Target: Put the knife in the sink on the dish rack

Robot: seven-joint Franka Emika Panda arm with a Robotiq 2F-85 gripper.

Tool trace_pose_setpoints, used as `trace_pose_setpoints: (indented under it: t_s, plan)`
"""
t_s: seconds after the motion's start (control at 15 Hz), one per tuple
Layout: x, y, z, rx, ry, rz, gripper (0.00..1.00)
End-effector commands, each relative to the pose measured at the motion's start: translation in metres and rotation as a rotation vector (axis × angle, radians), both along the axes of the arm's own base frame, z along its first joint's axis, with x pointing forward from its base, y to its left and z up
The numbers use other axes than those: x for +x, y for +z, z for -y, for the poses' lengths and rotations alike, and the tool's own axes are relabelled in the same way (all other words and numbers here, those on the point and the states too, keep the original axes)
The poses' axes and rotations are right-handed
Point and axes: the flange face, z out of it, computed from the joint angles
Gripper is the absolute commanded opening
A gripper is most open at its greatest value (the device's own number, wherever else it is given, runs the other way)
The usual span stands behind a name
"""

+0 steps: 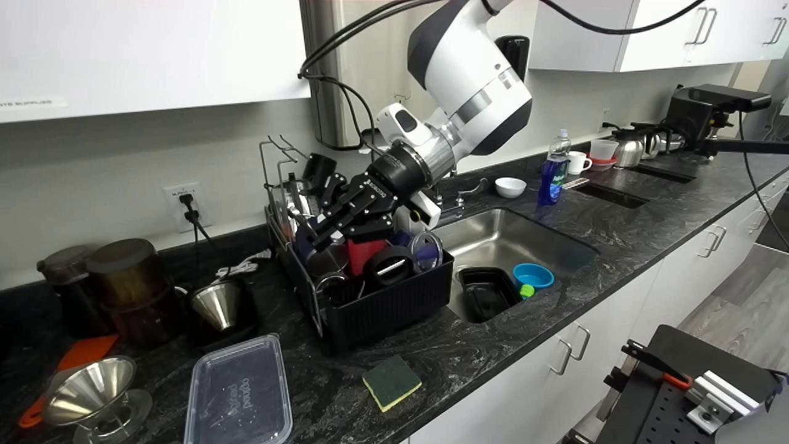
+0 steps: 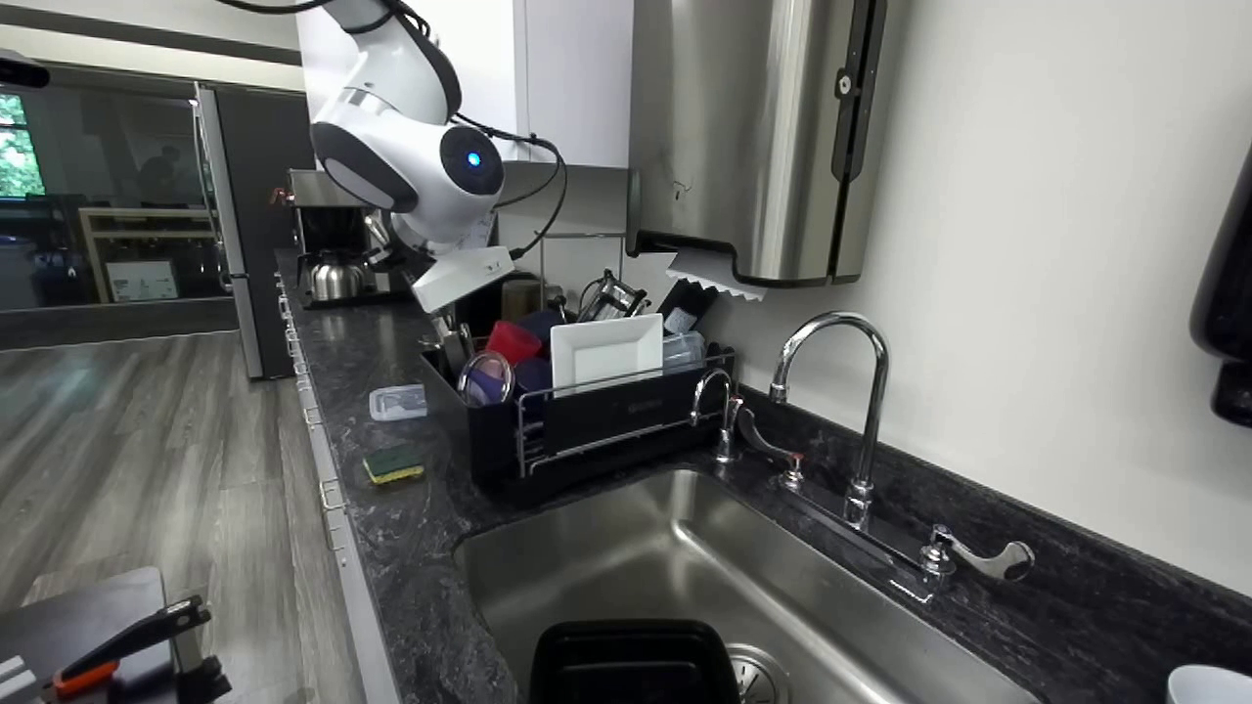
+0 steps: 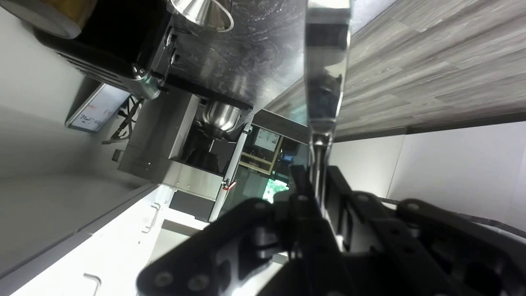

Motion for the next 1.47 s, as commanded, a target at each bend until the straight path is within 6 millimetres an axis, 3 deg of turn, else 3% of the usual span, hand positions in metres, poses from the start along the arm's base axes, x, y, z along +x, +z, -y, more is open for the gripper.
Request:
trace_pose_setpoints:
  t_s: [0.0,0.4,0.8,0.87,1.0,1.4]
  plan:
    - [0.005,-0.023,0.005,-0.021,0.007,-0.026,0.04]
    - [0.005,-0.055,0.011,-0.032,-0.005,-0.085,0.04]
    - [0.007,-0.061,0.014,-0.037,-0.016,-0.097,0.04]
    - [0.007,-0.06,0.014,-0.037,-0.018,-0.101,0.39]
    - [0.008,-0.059,0.014,-0.04,-0.017,-0.099,0.46]
    - [0.01,-0.043,0.009,-0.043,-0.02,-0.084,0.88]
